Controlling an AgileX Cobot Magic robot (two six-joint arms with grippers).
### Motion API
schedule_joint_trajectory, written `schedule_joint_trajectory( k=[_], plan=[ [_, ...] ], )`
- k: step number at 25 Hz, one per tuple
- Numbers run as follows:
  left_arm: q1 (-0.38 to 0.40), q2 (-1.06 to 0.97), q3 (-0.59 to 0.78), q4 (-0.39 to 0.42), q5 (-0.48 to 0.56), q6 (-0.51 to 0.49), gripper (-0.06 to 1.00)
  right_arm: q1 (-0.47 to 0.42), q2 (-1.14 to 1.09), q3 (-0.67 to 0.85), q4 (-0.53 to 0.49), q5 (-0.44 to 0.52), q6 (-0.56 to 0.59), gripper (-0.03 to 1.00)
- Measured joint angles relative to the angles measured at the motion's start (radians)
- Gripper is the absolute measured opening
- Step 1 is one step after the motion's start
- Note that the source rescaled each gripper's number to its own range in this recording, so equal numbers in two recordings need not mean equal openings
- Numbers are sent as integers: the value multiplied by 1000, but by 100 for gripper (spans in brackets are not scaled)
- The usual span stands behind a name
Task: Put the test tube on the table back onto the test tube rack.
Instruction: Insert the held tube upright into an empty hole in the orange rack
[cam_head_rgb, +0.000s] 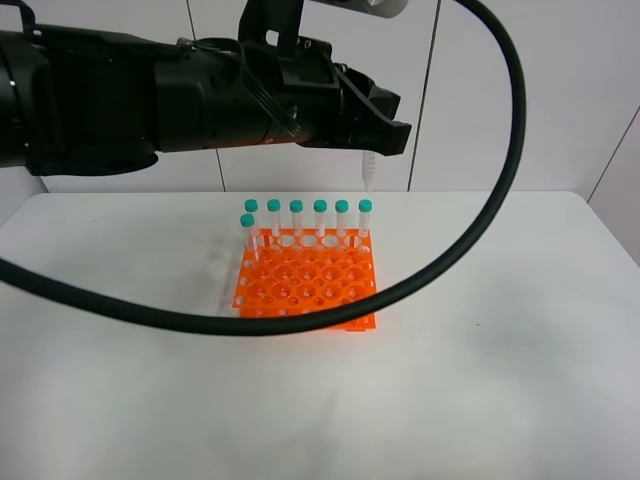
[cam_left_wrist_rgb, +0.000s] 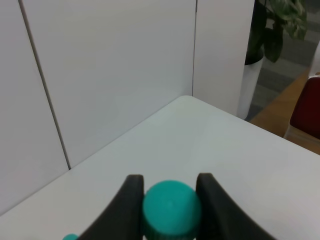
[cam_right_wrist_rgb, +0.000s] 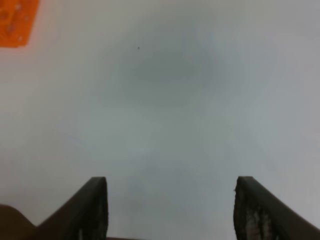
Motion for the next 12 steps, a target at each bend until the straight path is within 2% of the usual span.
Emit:
schedule_joint_trajectory(
  k=[12],
  plan=[
    [0,0,0,-1,0,0,0,0,-24,0,21,2,3,87]
  ],
)
